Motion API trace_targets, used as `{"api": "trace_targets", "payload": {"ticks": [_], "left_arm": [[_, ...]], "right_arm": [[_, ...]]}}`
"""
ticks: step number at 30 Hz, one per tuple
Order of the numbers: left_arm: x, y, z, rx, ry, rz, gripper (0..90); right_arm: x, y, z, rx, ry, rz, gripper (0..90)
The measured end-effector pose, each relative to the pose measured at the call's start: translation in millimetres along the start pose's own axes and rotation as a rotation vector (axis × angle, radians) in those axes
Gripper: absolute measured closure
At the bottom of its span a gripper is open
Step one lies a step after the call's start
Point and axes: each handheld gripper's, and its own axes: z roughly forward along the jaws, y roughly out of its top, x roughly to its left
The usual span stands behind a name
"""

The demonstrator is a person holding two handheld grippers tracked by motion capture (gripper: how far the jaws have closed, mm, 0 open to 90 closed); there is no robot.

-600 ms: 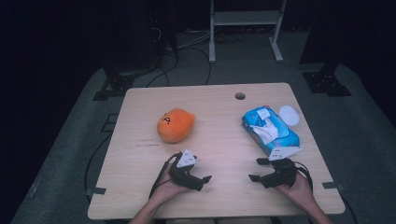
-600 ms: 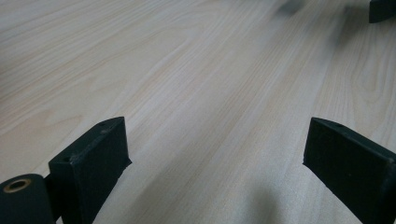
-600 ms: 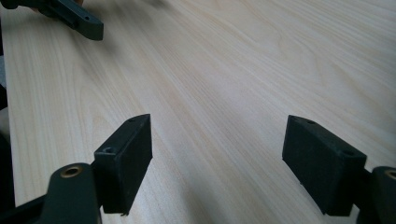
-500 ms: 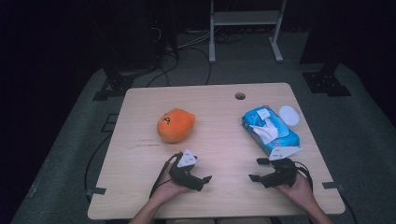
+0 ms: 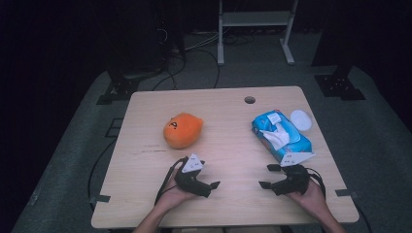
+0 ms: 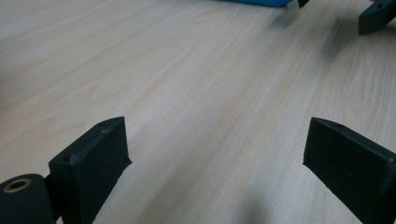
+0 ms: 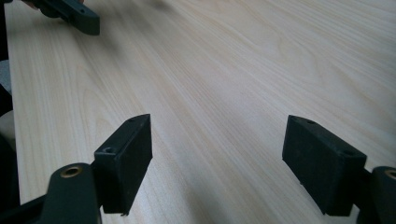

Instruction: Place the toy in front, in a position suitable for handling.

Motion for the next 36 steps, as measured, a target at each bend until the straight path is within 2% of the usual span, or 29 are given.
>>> {"api": "trace_targets", "payload": {"ticks": [8,17,26,32,36], "left_arm": [[19.5,21.5,-21.7,-0.095,0.039,0.009,6.1],[46.5,41.2,-39.2,-0.163,0.100,0.010,6.2],[73.7,51.7,-47.8,-0.202,0.170,-0.005,6.1],[89.8,51.2,-48.6,-0.197,0.209,-0.014,6.1],[101.1,50.0,-50.2,-0.204,0.236,-0.036,6.1]], "right_arm": [[-0.7,-0.1,1.3,0.004,0.005,0.006,23.1],[-1.0,0.2,0.9,0.000,0.003,0.006,23.1],[-1.4,-0.2,1.5,0.004,0.002,0.008,23.1],[-1.1,-0.2,1.8,0.008,0.000,0.005,23.1],[-1.2,-0.4,2.5,0.011,0.002,0.005,23.1]]}}
